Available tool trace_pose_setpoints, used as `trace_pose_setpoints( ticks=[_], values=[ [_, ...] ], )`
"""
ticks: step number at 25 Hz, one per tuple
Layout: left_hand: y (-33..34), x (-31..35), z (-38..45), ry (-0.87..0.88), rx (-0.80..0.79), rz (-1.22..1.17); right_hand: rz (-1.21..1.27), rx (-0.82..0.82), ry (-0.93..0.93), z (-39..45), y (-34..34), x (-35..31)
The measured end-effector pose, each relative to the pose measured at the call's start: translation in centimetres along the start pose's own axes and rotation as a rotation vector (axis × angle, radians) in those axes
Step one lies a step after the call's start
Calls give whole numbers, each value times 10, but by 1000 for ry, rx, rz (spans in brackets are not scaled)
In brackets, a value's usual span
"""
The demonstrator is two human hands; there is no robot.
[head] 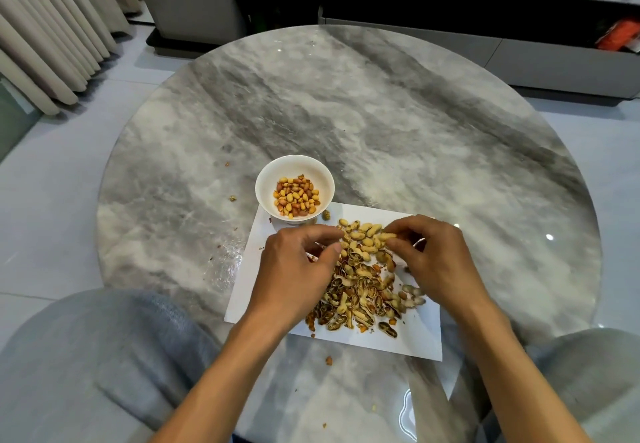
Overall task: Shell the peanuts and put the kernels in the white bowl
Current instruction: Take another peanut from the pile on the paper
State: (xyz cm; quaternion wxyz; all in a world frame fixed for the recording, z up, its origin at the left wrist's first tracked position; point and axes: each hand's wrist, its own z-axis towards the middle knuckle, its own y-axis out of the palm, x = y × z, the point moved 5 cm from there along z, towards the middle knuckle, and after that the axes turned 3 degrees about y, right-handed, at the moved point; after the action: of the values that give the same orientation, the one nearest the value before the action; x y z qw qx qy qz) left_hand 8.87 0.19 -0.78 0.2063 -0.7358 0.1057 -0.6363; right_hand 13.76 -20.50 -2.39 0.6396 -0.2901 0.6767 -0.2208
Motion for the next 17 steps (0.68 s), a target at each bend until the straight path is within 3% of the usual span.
trace_pose_setpoints(
  ticks=[4, 7, 10, 12, 17],
  values=[
    [12, 10, -4, 8, -82, -258, 250, -146, -83, -21, -1, -35],
    [9, 16, -6, 27, -52, -391, 516, -170, -16, -26, -2, -46],
    [14, 15, -8, -117, -51, -741, 860, -163, 89, -30, 4, -51],
    [18, 16, -9, -191, -72, -897, 932, -124, 112, -33, 10, -53],
    [21, 18, -9, -215, -92, -951, 957, -58, 117, -36, 21, -55]
  ],
)
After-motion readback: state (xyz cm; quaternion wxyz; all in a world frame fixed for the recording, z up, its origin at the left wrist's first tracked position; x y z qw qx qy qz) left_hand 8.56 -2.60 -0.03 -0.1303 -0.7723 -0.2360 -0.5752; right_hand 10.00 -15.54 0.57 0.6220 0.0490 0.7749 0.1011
